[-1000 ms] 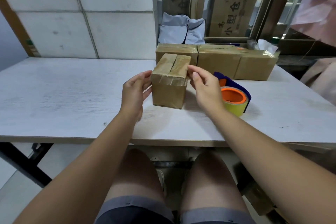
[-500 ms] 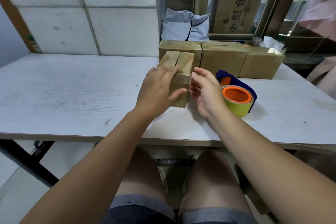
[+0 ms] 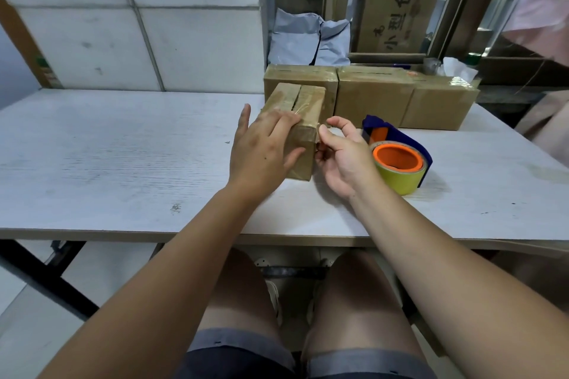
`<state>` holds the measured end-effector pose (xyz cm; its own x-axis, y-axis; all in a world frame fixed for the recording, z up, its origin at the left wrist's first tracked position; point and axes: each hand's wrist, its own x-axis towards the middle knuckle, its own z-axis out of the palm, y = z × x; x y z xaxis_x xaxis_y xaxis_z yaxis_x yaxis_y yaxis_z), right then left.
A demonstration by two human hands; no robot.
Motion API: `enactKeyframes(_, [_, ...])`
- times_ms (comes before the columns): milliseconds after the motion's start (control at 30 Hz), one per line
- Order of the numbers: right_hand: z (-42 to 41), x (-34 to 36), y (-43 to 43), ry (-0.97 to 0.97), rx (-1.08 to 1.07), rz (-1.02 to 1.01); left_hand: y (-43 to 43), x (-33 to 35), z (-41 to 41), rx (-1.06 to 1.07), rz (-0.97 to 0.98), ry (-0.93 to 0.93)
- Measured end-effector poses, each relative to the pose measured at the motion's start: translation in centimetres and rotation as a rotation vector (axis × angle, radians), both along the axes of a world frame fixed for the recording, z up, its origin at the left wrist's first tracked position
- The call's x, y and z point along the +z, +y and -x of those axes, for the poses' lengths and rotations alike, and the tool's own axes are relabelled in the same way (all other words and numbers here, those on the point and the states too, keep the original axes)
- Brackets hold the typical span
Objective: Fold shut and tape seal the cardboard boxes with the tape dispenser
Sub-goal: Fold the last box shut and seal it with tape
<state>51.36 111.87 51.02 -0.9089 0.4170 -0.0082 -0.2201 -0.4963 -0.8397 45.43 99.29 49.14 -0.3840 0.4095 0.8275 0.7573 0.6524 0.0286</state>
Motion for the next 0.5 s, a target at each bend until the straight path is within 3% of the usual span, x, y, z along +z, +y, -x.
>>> enactKeyframes(300, [0.1,-0.5,-0.1,0.089,0.001,-0.221,0.4,-0.1,-0.3,-0.024,-0.067,-0.083])
enactKeyframes(500, [0.1,-2.1,-0.3,-0.023,0.038,-0.076,0.6,0.0,-0.4,-0.019,-0.077,-0.129])
